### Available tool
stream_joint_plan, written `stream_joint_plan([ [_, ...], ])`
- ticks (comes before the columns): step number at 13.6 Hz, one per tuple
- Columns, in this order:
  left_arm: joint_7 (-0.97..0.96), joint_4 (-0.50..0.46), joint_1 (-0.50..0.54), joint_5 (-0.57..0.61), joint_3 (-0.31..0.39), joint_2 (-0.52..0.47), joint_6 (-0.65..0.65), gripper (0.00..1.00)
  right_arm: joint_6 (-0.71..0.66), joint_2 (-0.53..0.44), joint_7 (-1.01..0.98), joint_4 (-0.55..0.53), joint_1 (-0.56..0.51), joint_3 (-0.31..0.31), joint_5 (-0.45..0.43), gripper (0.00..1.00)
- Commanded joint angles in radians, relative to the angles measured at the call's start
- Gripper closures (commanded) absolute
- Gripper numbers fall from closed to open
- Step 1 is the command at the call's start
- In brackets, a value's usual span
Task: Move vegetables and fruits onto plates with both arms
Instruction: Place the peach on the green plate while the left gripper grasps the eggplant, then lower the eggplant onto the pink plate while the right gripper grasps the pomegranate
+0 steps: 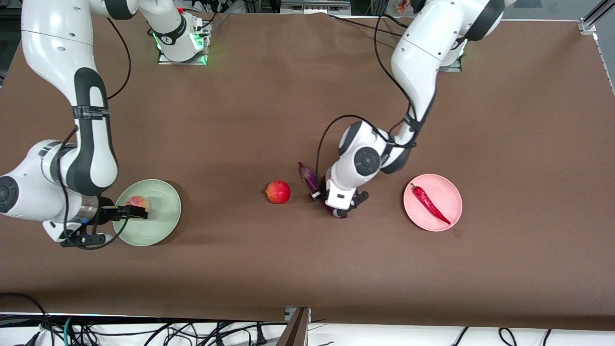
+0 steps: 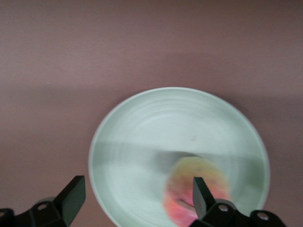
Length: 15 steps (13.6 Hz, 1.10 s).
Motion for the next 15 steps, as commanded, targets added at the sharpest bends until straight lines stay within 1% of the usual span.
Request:
stream_joint_plan([
  [1,0.159,-0.010,0.072,0.030,-0.004,-0.085,-0.174,1.00,-0.016,-0.021,0.166,0.004,0.063,0.022,0.010,0.00],
  [2,0.199,-0.010,0.104,0.033,-0.002,-0.115,-0.241,1.00,-0.016,-0.022,0.232,0.004,0.108,0.021,0.005,0.00],
  [3,0.295,-0.008,0.155,0.056,-0.002,-0.152,-0.324,1.00,-0.016,-0.023,0.326,0.004,0.169,0.015,0.001,0.00],
  [5,0.482,-0.016,0.228,0.085,-0.004,-0.197,-0.428,1.00,-0.007,-0.021,0.480,0.004,0.258,0.012,-0.007,0.00],
  [6,0.572,-0.016,0.271,0.087,-0.002,-0.209,-0.482,1.00,-0.002,-0.021,0.546,0.004,0.295,0.009,-0.033,0.00],
  [8,0.741,-0.019,0.365,0.089,-0.002,-0.195,-0.496,1.00,0.018,-0.016,0.658,0.004,0.356,0.013,-0.103,0.00],
  [9,0.823,-0.020,0.408,0.089,-0.004,-0.177,-0.492,1.00,0.051,-0.010,0.726,0.004,0.387,0.015,-0.108,0.00],
  [11,0.933,-0.023,0.466,0.087,-0.004,-0.178,-0.507,1.00,0.121,0.010,0.841,0.002,0.444,0.015,-0.113,0.00],
  [13,1.018,-0.022,0.528,0.087,-0.004,-0.180,-0.562,1.00,0.164,0.017,0.884,0.002,0.473,0.016,-0.111,0.00],
  [15,1.061,-0.032,0.565,0.086,-0.004,-0.169,-0.581,1.00,0.220,0.036,0.922,0.002,0.501,0.018,-0.108,0.00],
])
